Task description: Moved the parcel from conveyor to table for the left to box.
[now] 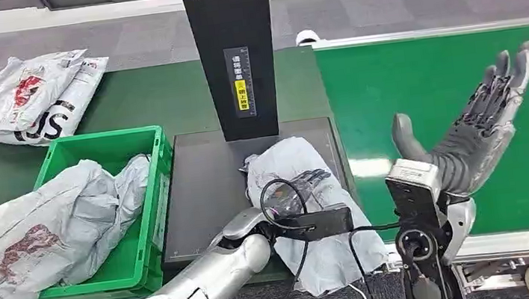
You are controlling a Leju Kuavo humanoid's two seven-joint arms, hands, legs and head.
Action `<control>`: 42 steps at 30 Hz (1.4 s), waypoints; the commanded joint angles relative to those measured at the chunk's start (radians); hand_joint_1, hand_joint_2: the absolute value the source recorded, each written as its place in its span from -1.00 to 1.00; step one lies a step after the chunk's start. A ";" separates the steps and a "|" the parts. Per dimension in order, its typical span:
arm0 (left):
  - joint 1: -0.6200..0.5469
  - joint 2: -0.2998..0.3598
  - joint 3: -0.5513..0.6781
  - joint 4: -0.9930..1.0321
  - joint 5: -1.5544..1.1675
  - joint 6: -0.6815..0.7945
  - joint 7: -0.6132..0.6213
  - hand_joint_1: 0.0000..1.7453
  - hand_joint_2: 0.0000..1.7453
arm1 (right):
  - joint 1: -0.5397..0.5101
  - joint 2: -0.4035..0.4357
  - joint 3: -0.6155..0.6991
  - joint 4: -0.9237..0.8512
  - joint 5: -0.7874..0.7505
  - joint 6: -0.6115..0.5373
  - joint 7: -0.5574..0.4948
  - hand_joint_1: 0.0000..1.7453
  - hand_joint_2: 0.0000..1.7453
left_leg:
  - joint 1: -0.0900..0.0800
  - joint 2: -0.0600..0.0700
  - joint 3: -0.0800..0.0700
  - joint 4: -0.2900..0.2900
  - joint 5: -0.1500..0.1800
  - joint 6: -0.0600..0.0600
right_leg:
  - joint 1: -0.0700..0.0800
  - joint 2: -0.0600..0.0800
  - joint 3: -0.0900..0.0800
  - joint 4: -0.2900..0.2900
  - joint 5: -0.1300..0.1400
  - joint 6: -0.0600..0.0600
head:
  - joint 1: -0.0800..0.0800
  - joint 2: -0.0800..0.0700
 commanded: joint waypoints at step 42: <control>-0.046 0.035 -0.012 0.205 -0.030 0.170 0.104 1.00 1.00 | -0.052 0.007 0.038 0.069 -0.048 0.002 -0.030 -1.00 1.00 | 0.000 0.003 0.002 -0.001 0.000 0.000 | 0.001 0.002 0.001 -0.001 0.001 -0.001 | 0.000 0.000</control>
